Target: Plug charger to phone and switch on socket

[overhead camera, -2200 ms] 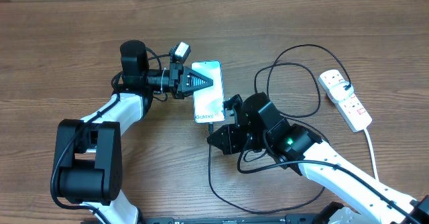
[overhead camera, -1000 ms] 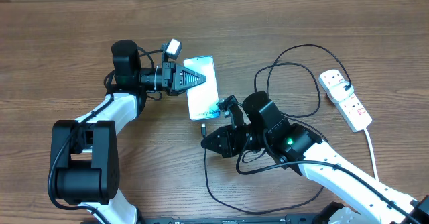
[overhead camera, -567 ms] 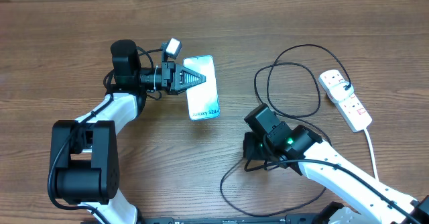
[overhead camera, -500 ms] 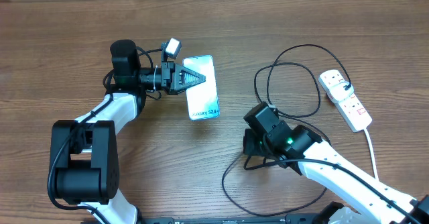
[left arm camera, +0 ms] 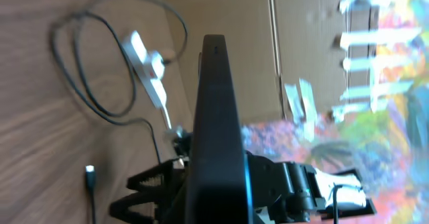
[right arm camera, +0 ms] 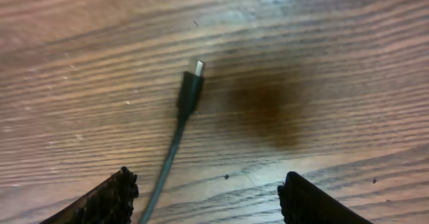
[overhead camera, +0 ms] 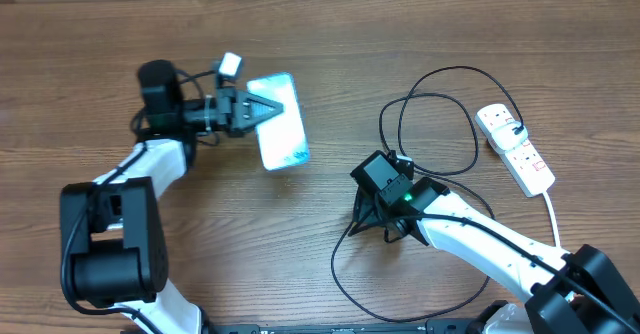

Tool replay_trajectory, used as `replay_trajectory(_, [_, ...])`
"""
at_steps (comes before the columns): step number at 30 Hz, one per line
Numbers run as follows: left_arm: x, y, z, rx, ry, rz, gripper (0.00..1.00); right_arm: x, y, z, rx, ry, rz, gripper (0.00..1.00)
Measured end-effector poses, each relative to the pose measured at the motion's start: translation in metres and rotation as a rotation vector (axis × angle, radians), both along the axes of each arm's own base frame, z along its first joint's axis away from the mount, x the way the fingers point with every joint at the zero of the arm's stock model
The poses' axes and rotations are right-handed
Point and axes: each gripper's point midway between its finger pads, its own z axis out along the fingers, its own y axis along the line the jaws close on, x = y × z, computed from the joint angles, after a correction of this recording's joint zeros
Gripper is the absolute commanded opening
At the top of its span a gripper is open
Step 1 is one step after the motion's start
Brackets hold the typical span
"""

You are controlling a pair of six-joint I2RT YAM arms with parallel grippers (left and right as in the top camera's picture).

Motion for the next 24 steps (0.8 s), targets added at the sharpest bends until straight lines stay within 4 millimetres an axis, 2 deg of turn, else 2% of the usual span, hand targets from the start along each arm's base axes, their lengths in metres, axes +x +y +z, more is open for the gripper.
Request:
replay_trajectory(4, [0.008, 0.023, 0.0, 0.0, 0.003, 0.06, 0.04, 0.013, 0.012, 0.016, 0.04, -0.039, -0.004, 0.58])
replay_trajectory(8, [0.009, 0.029, 0.0, -0.001, 0.005, 0.075, 0.04, 0.018, 0.017, 0.021, 0.059, -0.05, -0.016, 0.54])
replay_trajectory(10, [0.009, 0.029, 0.0, -0.001, 0.005, 0.075, 0.04, 0.015, 0.017, 0.016, 0.062, -0.024, -0.034, 0.49])
replay_trajectory(14, [0.009, 0.029, 0.0, -0.001, 0.005, 0.075, 0.04, 0.006, 0.02, -0.002, 0.073, 0.058, -0.099, 0.46])
replay_trajectory(20, [0.009, 0.029, 0.0, -0.001, 0.005, 0.075, 0.04, -0.005, 0.021, -0.025, 0.062, 0.15, -0.193, 0.36])
replay_trajectory(24, [0.009, 0.029, 0.0, -0.001, 0.005, 0.075, 0.04, -0.01, 0.029, -0.031, 0.076, 0.187, -0.233, 0.32])
